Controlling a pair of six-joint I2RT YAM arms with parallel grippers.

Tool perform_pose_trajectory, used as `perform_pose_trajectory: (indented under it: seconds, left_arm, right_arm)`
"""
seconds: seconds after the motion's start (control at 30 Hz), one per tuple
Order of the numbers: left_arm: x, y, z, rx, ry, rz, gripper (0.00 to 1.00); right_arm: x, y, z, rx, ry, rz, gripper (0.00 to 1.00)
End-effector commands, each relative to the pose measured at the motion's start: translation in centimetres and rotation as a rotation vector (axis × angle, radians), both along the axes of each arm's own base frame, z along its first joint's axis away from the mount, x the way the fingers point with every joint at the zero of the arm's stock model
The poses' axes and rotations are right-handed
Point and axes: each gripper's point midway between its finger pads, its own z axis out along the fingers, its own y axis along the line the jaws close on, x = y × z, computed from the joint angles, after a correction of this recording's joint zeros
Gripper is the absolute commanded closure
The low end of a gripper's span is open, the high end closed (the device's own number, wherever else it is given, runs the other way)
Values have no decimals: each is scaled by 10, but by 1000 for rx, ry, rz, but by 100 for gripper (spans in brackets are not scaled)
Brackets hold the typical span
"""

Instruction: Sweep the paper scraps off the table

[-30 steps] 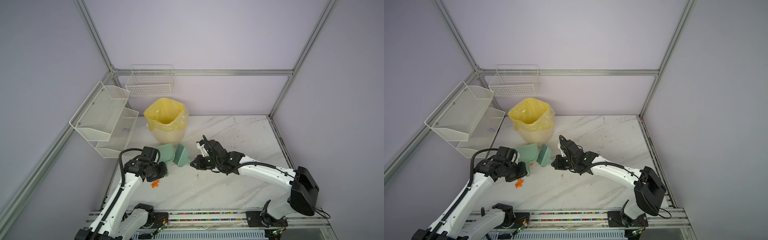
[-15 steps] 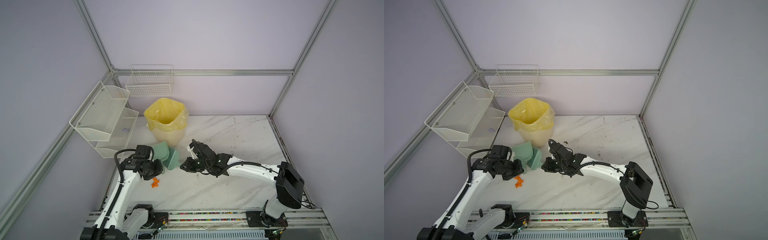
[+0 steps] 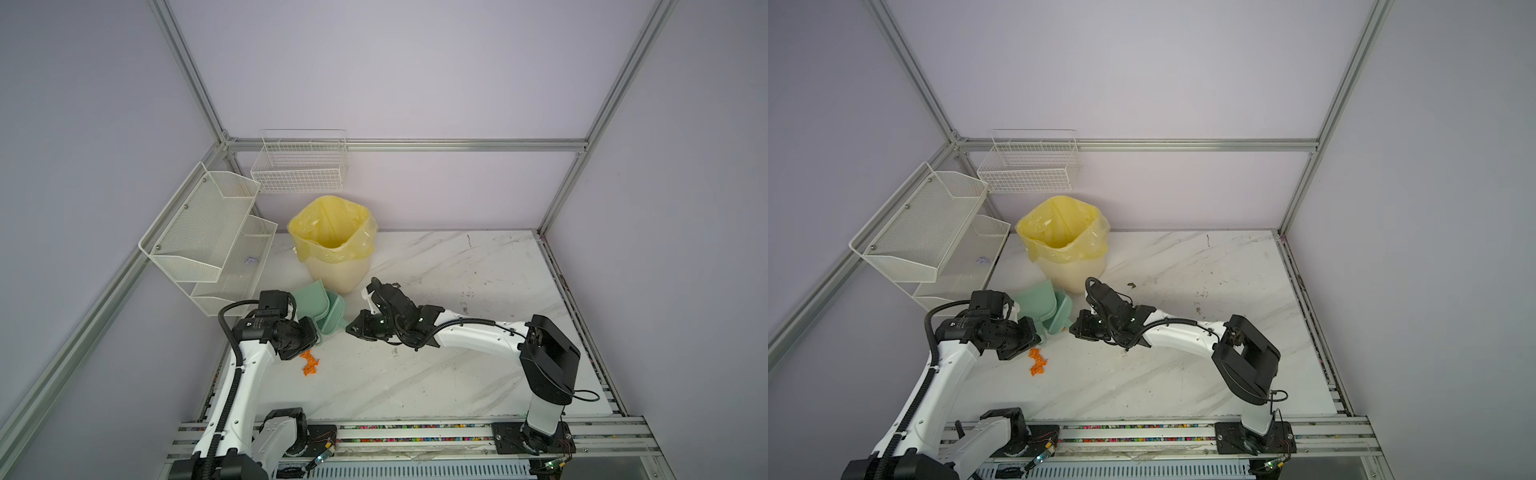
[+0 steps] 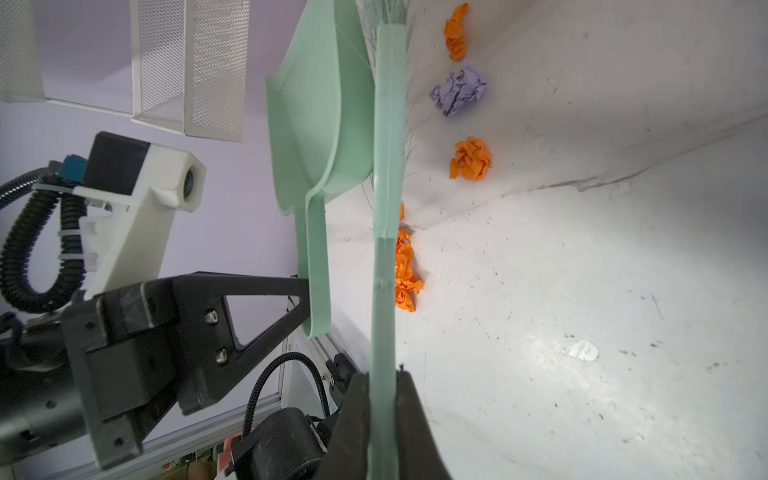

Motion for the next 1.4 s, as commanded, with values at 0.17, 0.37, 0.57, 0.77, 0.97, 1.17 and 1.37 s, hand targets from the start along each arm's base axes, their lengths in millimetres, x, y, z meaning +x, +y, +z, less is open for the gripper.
perform_pose_trajectory:
  seconds: [0.17, 0.37, 0.57, 0.77, 0.97, 1.17, 1.37]
  left_arm:
    - [10, 0, 17, -11, -59, -24, 100]
    - [8, 0, 15, -13, -53, -25, 100]
    - [6, -1, 13, -19, -47, -25, 100]
    - [4, -3, 13, -28, -42, -29, 100]
    - [0, -4, 13, -33, -42, -32, 100]
    - [0, -8, 14, -53, -47, -46, 100]
    - [-2, -14, 15, -65, -55, -67, 100]
  right_arm:
    - [8, 31, 4, 86, 25, -8, 100]
    - [13, 52, -3, 127, 59, -2, 100]
    - [19, 67, -12, 136, 86, 5, 100]
    - [28, 74, -27, 142, 139, -14, 100]
    - [42, 55, -40, 121, 182, -65, 100]
    - [47, 20, -45, 93, 224, -103, 100]
    - [50, -27, -44, 48, 249, -140, 100]
